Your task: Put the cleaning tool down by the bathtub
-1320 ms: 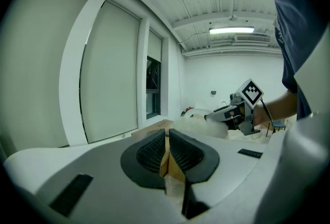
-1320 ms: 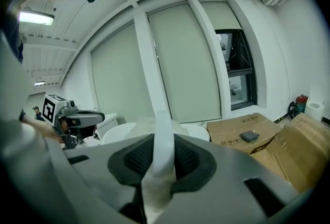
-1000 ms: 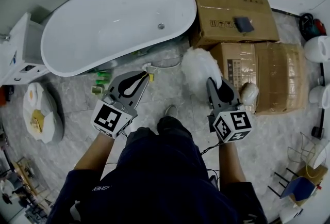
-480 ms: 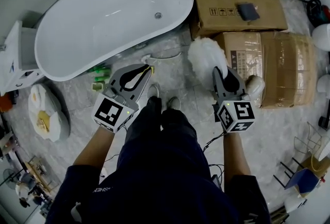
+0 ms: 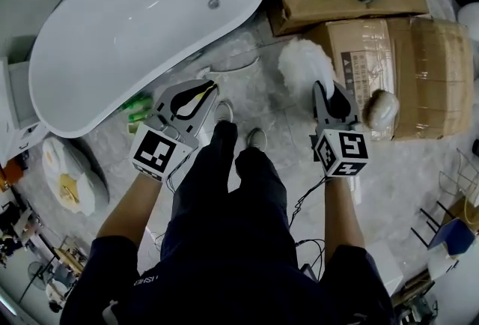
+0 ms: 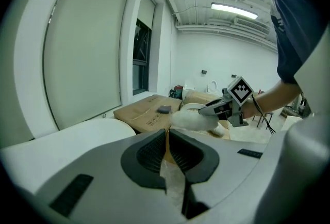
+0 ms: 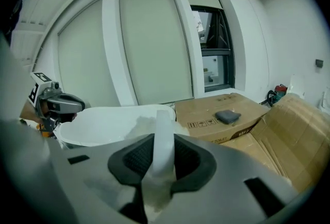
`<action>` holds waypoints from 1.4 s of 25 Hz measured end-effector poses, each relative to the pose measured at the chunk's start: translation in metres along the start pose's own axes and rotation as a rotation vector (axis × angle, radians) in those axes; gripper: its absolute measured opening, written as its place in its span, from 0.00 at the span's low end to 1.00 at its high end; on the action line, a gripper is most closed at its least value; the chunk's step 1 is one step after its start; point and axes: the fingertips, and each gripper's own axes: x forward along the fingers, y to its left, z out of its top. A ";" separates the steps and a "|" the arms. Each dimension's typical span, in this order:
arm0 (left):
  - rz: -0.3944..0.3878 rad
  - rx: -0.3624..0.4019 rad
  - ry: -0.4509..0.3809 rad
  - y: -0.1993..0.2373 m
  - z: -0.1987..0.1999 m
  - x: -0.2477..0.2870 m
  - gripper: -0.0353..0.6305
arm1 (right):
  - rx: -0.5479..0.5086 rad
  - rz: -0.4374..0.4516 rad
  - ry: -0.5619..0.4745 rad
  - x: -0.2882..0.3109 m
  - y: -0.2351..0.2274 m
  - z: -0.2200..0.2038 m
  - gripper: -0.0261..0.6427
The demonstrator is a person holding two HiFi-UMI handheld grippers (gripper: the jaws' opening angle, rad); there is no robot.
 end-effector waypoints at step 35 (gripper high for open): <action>-0.147 0.106 0.123 0.038 -0.354 0.290 0.10 | 0.004 -0.117 0.234 0.323 -0.105 -0.472 0.18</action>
